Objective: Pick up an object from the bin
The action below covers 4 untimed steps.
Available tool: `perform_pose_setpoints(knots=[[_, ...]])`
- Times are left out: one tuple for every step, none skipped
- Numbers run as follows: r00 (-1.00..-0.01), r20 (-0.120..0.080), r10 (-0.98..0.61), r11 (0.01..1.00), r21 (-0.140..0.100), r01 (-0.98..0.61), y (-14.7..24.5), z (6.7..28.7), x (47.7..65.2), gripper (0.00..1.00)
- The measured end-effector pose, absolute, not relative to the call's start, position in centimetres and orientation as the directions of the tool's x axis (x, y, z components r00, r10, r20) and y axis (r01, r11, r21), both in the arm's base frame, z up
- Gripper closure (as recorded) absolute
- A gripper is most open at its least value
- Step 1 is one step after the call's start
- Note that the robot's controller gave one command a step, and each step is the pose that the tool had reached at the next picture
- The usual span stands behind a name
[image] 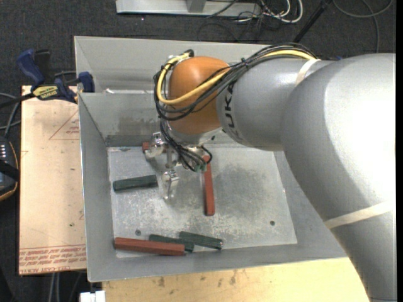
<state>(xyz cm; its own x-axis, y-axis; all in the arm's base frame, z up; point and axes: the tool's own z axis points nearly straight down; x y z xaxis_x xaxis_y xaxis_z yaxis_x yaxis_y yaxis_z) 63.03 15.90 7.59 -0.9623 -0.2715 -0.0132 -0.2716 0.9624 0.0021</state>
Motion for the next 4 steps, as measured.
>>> perform_pose_setpoints(knots=[[-0.963,-0.016,-0.270,0.963,0.003,-0.270,15.9,7.8,63.1,1.00],[-0.963,-0.012,-0.270,0.963,0.003,-0.270,15.9,7.6,63.0,0.00],[-0.963,-0.012,-0.270,0.963,0.003,-0.270,15.9,7.6,63.0,0.00],[-0.895,-0.018,-0.446,0.895,0.001,-0.446,20.5,7.8,60.5,1.00]])
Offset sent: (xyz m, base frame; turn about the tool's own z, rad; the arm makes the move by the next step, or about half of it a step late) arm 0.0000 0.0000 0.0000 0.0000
